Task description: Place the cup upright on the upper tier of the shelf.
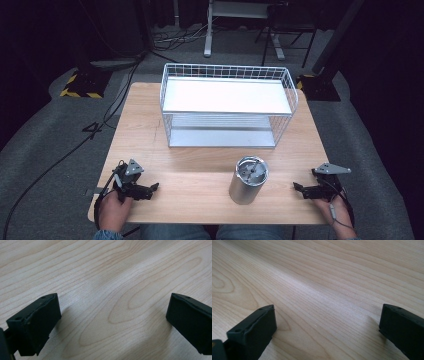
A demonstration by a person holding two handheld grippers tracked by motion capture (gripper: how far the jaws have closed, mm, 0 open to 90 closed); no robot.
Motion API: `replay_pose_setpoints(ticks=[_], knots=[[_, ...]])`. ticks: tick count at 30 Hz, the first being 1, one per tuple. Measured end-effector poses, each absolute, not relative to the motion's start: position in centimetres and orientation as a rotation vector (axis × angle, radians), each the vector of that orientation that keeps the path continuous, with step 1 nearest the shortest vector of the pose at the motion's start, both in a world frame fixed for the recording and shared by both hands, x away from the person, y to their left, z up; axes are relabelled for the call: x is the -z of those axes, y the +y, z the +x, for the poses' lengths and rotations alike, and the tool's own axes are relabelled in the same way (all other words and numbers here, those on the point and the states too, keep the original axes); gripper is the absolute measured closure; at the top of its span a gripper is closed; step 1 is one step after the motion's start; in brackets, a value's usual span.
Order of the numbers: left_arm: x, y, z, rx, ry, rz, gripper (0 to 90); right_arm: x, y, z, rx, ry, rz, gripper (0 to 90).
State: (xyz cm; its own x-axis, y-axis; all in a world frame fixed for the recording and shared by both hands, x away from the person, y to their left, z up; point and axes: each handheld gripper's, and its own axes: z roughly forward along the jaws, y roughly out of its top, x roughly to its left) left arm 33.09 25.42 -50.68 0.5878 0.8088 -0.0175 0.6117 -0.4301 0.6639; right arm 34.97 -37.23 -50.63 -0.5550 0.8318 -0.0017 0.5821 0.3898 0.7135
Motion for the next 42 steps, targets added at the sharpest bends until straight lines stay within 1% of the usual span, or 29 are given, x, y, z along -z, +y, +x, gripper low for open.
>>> replay_pose_setpoints(ticks=[21, 23, 26, 37, 42], knots=[[50.7, 25.4, 33.1, -0.404, 1.123, 2.185, 0.1, 50.6, -37.2, 35.0, -0.959, 2.288, 1.237, 1.4], [50.7, 25.4, 33.1, -0.404, 1.123, 2.186, 0.1, 50.6, -37.4, 34.9, -0.991, 2.295, 1.232, 3.1], [50.7, 25.4, 33.1, -0.404, 1.124, 2.185, 0.0, 50.4, -37.8, 34.8, -1.019, 2.286, 1.252, 3.4], [50.7, 25.4, 33.1, -0.404, 1.125, 2.185, 0.0, 47.4, -38.1, 33.5, -1.091, 2.233, 1.201, 3.5], [50.7, 25.4, 33.1, -0.403, 1.126, 2.186, 0.0, 45.3, -38.7, 32.8, -1.252, 2.167, 1.202, 3.5]])
